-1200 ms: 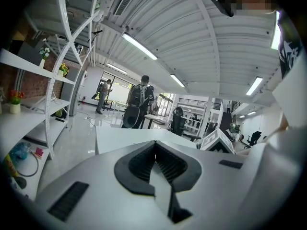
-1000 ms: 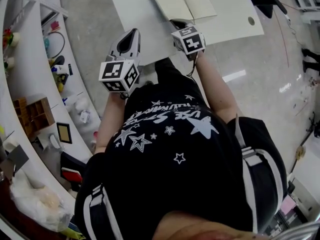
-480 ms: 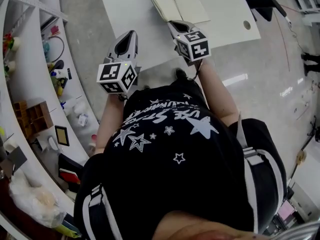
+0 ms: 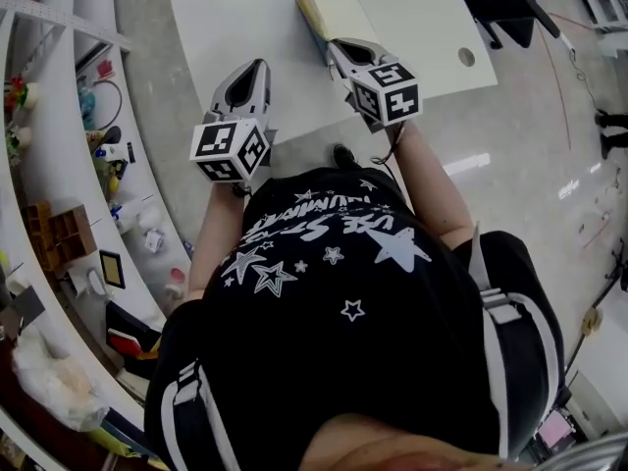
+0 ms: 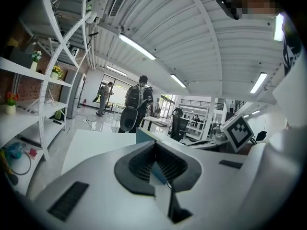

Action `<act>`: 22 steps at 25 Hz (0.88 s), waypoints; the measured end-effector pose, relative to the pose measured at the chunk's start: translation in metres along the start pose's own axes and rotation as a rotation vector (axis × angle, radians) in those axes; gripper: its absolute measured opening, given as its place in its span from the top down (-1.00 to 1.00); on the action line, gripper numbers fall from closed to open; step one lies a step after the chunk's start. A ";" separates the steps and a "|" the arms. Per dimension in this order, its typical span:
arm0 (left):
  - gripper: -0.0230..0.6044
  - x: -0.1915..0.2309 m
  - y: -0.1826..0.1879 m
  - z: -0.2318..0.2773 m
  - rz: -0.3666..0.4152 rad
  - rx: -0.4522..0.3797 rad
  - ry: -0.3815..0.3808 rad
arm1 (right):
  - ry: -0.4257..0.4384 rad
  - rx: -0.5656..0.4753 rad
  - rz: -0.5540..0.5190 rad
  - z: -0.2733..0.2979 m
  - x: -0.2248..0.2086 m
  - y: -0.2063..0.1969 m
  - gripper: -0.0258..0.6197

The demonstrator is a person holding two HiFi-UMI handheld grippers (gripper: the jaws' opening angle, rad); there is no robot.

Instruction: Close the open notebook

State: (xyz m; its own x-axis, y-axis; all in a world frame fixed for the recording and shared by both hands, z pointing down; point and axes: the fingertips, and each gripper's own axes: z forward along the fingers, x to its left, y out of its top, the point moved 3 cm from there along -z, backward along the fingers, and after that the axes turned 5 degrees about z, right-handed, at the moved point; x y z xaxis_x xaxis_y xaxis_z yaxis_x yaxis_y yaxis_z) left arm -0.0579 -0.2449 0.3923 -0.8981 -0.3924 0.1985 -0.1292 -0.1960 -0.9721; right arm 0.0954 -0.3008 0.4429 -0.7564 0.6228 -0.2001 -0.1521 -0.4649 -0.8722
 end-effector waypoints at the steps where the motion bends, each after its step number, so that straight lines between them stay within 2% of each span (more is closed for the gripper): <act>1: 0.89 -0.006 0.000 0.005 0.005 0.001 0.001 | -0.001 0.002 0.001 -0.003 -0.008 -0.001 0.89; 12: 0.89 -0.058 -0.004 0.049 0.036 0.026 0.048 | -0.015 0.051 0.109 -0.021 -0.106 -0.033 0.88; 19: 0.89 -0.080 -0.017 0.060 0.019 0.040 0.111 | -0.011 0.129 0.195 -0.011 -0.152 -0.072 0.88; 22: 0.89 -0.088 -0.024 0.061 0.010 0.048 0.141 | -0.012 0.184 0.180 -0.005 -0.164 -0.088 0.88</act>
State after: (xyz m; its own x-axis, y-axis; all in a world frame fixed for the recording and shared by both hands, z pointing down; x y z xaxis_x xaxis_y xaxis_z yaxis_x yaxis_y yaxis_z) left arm 0.0497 -0.2608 0.4057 -0.9500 -0.2648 0.1654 -0.1021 -0.2371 -0.9661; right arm 0.2356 -0.3588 0.5500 -0.7890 0.5128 -0.3385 -0.1269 -0.6750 -0.7268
